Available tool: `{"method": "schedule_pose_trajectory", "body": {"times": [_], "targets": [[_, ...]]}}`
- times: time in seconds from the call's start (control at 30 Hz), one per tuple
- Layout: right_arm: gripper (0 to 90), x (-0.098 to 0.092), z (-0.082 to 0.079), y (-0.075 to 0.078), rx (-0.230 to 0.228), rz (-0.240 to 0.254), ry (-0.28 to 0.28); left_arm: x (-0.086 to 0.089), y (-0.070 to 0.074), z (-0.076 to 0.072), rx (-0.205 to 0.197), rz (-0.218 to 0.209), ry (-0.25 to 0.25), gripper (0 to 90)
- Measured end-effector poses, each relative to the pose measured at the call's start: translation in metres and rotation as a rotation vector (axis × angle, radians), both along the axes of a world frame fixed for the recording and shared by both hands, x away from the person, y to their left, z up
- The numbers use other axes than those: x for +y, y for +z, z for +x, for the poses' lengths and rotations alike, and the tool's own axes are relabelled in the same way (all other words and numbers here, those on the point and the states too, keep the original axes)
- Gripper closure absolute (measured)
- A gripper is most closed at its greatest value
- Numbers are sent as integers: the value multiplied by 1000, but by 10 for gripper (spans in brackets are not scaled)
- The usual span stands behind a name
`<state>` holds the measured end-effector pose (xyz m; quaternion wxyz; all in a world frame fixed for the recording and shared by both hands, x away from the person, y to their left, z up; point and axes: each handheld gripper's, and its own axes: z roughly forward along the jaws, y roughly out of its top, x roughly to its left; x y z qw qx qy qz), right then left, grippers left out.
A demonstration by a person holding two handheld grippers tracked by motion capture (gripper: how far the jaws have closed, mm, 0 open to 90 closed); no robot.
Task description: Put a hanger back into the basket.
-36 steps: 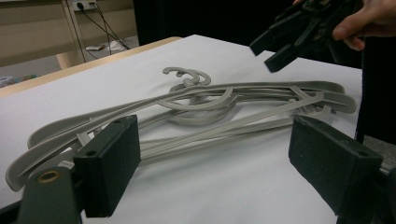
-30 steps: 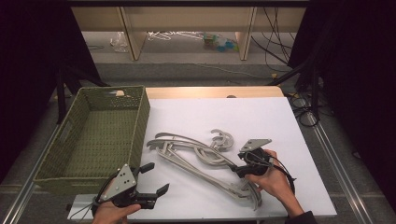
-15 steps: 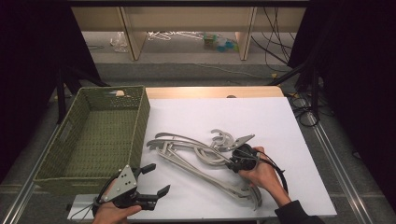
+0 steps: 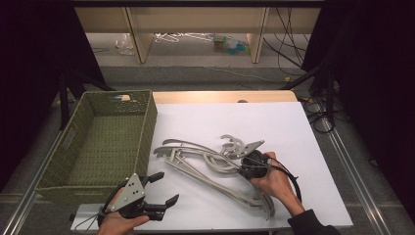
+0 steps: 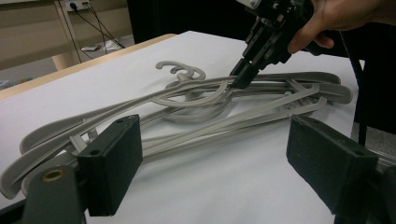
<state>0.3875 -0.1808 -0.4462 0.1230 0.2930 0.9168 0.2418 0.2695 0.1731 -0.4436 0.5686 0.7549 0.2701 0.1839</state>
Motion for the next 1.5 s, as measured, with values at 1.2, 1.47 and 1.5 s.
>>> {"method": "schedule_pose_trajectory", "body": {"times": [1.2,1.47,1.5], "targets": [[822,4,-39,63,-247,-10,153,-92,26,104,-2,297,76,378],[822,8,-45,69,-265,-23,175,-102,28,114,-33,372,-26,521],[821,8,-45,69,-266,-24,177,-104,27,113,-32,382,-31,543]]}}
